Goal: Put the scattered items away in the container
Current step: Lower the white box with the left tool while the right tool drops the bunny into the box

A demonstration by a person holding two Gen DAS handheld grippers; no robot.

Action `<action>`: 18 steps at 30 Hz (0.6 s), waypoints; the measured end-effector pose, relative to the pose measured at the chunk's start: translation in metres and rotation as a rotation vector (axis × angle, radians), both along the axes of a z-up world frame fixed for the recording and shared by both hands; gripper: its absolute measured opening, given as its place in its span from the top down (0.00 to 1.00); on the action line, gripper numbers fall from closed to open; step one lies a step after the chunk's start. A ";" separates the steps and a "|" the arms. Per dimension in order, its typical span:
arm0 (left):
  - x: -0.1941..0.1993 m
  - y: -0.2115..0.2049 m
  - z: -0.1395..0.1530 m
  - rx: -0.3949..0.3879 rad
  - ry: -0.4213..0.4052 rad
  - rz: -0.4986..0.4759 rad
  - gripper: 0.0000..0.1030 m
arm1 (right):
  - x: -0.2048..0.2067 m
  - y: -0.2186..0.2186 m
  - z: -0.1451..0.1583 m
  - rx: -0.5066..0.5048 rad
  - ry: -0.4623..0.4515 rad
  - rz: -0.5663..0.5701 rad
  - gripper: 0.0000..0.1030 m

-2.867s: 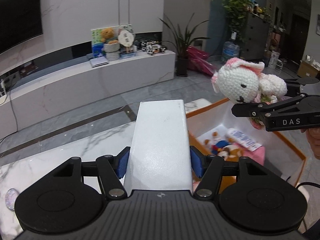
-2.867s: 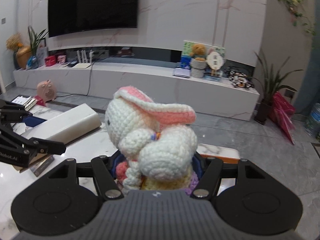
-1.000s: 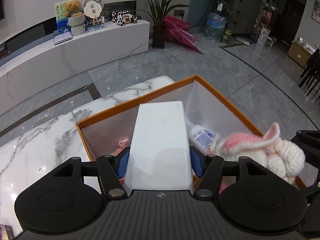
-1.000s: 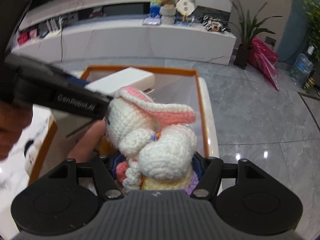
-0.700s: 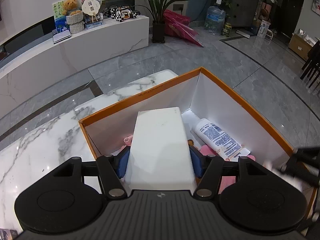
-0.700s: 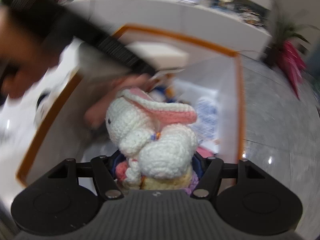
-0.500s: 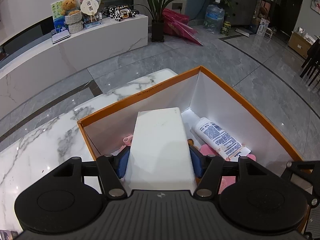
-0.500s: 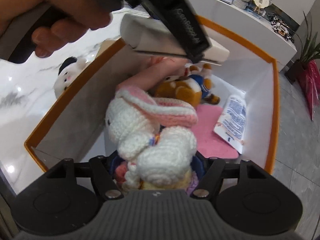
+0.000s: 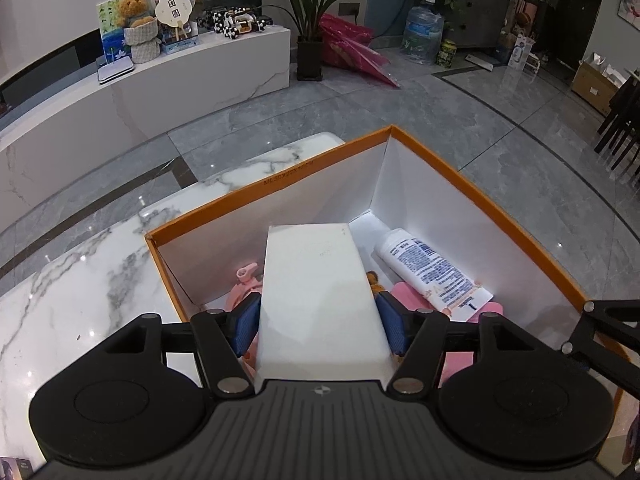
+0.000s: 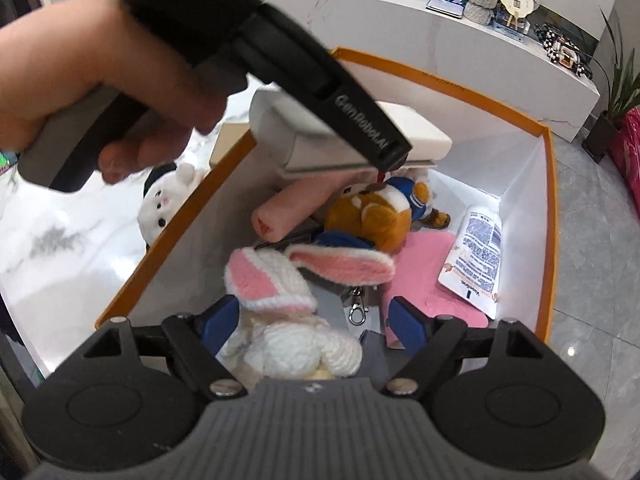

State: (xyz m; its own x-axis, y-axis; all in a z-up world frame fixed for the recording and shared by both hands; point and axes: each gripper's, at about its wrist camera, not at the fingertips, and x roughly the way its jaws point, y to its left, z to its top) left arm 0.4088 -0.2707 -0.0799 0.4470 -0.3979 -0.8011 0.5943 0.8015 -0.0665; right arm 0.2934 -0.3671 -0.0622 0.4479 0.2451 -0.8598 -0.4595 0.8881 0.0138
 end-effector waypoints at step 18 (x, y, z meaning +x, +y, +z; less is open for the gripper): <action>-0.016 0.046 0.025 -0.091 0.002 0.009 0.29 | 0.010 -0.020 0.009 0.004 -0.046 -0.151 0.19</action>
